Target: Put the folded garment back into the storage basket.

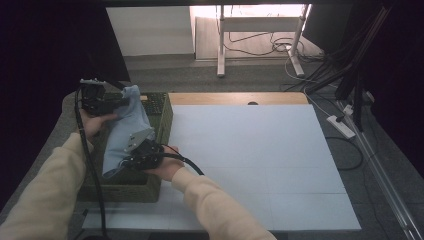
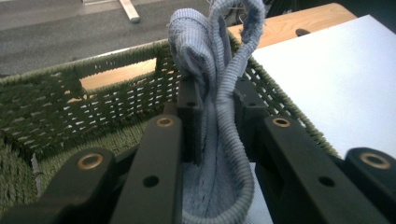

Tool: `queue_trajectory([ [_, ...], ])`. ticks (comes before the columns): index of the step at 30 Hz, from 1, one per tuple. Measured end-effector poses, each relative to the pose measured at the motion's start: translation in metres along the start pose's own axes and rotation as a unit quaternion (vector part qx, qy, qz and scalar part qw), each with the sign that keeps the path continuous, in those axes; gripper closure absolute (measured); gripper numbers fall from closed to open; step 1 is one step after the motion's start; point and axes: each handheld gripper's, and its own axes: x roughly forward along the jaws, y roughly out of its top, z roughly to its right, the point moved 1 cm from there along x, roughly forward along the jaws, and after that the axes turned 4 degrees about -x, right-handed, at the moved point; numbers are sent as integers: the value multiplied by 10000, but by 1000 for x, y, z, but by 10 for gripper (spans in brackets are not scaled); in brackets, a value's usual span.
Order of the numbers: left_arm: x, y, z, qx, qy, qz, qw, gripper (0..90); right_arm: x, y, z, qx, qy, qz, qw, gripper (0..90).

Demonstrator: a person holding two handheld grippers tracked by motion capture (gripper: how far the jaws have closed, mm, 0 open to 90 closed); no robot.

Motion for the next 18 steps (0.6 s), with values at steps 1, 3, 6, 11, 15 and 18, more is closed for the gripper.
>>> queue_trajectory([
  [1, 1, -1, -1, -9, -4, -7, 10000, 762, 1, 0, 0, -6, 6, -21, 10000, 820],
  [3, 3, -2, -2, -6, 3, -38, 10000, 762, 4, 1, 1, -3, 4, -42, 10000, 820],
  [6, 8, -3, -2, 129, 61, -155, 9998, 762, 7, 1, 1, -45, 13, -83, 10000, 819],
  [11, 17, -3, -2, 177, 48, -237, 9996, 762, 12, 0, 4, 14, -6, -113, 9999, 819],
  [15, 24, -4, -3, 196, 17, -311, 9993, 761, 16, 0, 5, -6, -25, -220, 9998, 819],
  [18, 28, -5, -3, 164, -1, -348, 9993, 759, 17, 0, 6, -24, -25, -232, 9997, 817],
])
